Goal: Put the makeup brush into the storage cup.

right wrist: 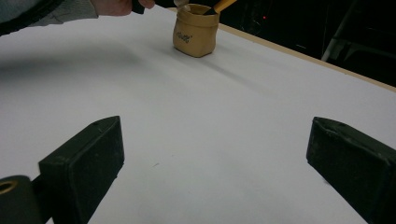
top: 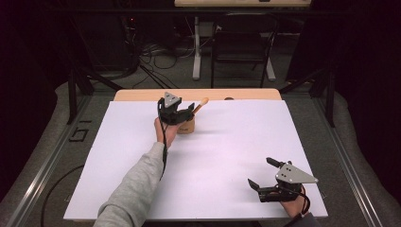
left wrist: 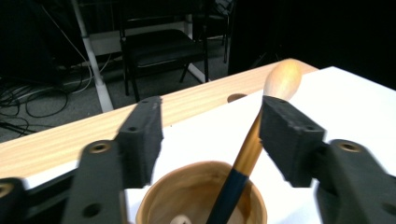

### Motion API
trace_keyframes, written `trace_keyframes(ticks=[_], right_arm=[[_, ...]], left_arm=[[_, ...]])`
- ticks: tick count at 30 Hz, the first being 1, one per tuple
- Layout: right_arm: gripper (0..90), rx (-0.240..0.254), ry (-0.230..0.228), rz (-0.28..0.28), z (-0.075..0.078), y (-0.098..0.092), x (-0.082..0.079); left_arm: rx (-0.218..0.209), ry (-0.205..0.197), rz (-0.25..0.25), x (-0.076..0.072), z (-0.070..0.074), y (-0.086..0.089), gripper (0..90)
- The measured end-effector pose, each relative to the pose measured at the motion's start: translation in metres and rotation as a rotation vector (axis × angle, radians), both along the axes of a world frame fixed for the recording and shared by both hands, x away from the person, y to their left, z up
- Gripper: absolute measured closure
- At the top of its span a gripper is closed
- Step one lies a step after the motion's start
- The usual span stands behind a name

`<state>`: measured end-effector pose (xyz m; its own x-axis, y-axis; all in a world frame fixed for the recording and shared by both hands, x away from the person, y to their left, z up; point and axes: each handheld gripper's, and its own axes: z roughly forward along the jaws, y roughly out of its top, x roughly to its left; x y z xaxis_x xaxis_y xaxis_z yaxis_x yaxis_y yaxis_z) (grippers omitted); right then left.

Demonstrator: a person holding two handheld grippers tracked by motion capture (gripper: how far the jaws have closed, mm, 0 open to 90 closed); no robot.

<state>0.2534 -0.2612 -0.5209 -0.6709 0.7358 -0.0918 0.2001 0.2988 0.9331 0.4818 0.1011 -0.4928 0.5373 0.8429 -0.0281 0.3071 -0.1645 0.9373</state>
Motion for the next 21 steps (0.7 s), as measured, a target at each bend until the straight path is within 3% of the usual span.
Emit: trace_keyframes(ticks=[7,12,21], right_arm=[[3.6,0.0,0.002,-0.004,0.0,0.0,0.0],[3.4,0.0,0.007,-0.004,0.0,0.0,0.0],[2.2,0.004,0.01,-0.008,0.0,0.0,0.0]], left_arm=[[0.062,-0.016,-0.01,-0.011,0.004,0.009,19.3],[0.072,-0.019,-0.023,-0.022,0.01,0.016,16.3],[0.111,0.025,-0.056,-0.042,0.017,0.032,11.4]])
